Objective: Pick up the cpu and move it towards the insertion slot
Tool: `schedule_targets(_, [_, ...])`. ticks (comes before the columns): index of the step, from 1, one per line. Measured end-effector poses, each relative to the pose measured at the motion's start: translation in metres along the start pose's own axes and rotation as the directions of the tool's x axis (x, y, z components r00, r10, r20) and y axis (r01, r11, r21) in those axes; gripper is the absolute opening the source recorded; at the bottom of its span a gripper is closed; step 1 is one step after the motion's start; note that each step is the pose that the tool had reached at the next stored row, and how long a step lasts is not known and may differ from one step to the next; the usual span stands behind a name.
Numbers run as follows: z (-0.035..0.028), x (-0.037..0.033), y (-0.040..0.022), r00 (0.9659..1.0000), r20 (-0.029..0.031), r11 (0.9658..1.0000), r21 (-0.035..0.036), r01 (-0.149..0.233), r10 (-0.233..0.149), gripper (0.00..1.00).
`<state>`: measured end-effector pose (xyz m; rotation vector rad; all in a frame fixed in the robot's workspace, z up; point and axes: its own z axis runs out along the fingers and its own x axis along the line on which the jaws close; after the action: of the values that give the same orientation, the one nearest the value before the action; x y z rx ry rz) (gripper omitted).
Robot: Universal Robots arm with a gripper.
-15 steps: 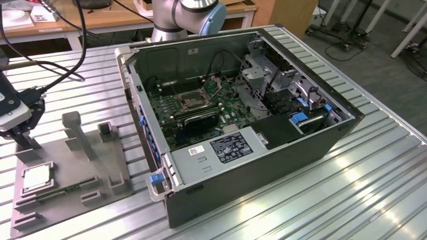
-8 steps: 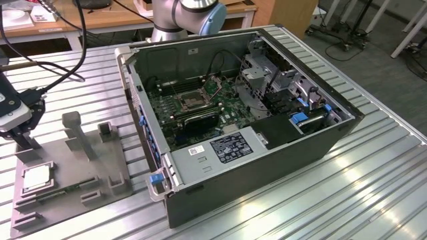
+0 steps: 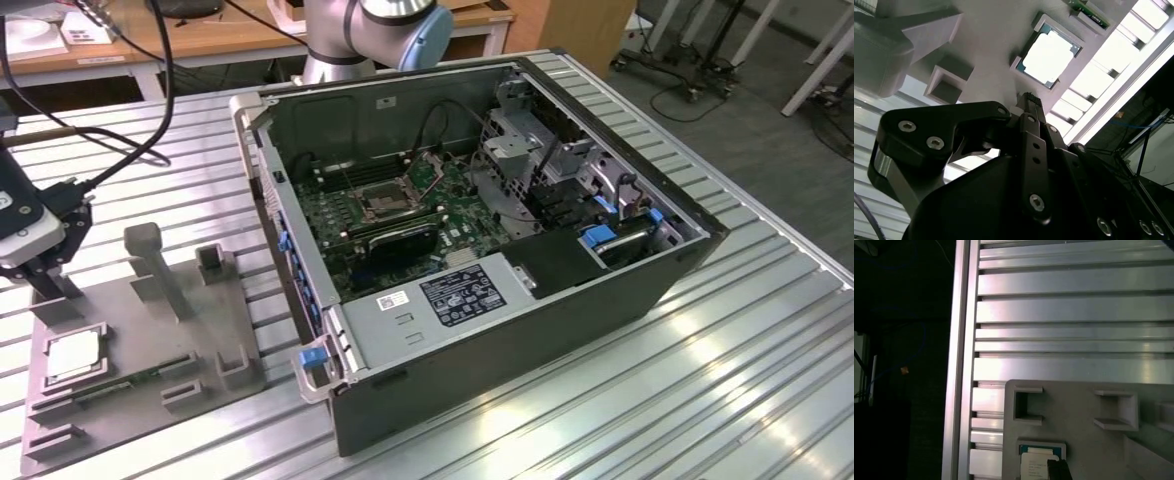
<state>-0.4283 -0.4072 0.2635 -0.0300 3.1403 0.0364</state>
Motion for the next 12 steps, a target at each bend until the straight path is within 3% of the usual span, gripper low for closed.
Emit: schedule_targets(12, [0.0053, 0.0001, -0.0021, 1.0, 0.0, 1.0, 0.0, 0.0, 0.0, 0.11])
